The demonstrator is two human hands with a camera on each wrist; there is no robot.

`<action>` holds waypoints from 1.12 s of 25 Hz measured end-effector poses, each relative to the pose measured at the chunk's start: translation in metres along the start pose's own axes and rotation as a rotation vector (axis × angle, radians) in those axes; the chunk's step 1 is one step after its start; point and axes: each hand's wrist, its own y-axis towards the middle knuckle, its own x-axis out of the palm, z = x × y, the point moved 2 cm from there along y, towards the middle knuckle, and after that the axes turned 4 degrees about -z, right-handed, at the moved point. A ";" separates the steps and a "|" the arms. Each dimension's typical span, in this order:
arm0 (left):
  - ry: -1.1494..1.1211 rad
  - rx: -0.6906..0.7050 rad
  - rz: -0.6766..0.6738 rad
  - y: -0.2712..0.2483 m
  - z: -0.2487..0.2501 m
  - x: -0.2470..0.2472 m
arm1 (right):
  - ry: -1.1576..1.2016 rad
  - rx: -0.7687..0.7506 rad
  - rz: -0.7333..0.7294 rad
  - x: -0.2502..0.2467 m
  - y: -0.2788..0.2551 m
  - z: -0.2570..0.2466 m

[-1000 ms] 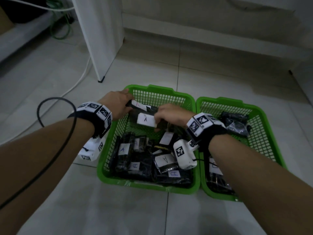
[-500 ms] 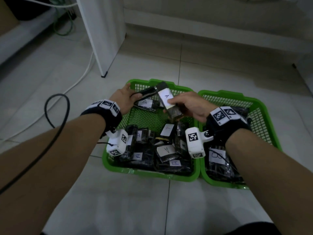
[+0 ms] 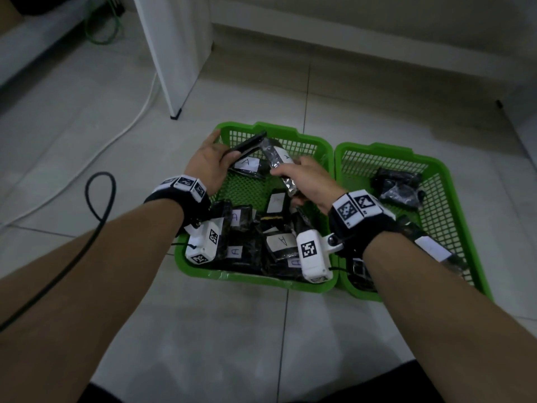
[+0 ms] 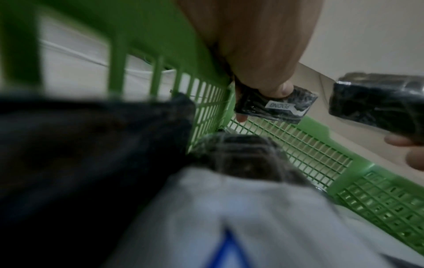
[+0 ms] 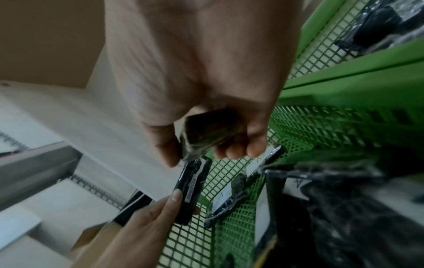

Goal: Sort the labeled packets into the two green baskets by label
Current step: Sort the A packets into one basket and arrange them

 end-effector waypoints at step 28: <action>-0.067 0.114 0.162 -0.002 -0.002 0.003 | -0.649 -0.048 0.255 -0.052 0.019 -0.012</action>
